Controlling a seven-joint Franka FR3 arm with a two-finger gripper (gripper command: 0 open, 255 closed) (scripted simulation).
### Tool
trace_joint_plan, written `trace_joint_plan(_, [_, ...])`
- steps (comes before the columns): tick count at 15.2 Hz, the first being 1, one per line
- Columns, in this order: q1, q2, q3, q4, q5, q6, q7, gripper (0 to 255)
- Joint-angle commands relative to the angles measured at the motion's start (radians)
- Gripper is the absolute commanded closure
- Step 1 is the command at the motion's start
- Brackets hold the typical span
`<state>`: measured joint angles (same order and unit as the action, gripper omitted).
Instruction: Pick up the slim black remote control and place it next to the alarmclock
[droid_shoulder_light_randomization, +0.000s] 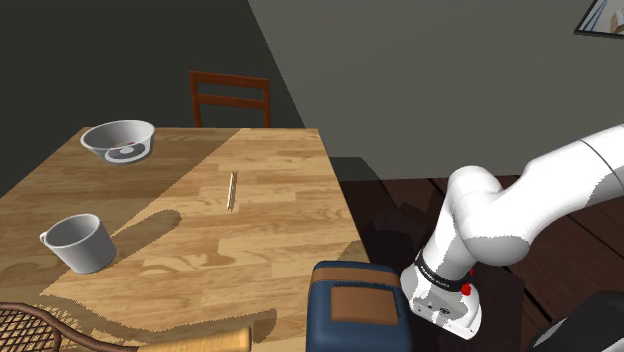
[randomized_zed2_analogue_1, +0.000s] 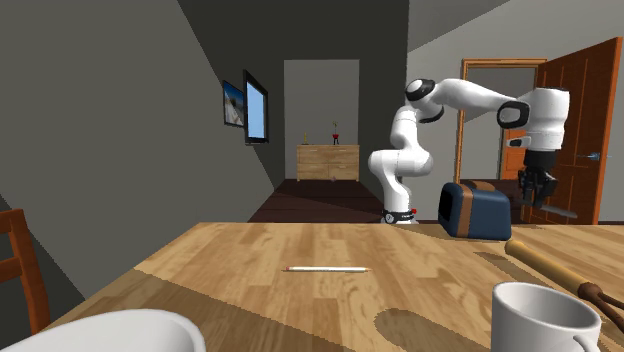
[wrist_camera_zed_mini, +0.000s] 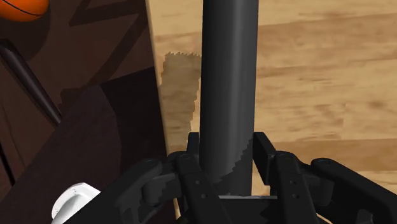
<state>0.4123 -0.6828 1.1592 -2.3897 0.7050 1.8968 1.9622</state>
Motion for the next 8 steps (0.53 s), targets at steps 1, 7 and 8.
trace_joint_plan(1, [-0.012,0.01,0.025,-0.014,0.009,0.029,-0.005,255])
trace_joint_plan(7, [-0.05,0.04,0.108,-0.052,0.039,0.114,-0.015,255])
trace_joint_plan(8, [-0.059,0.045,0.123,-0.057,0.044,0.129,-0.017,255])
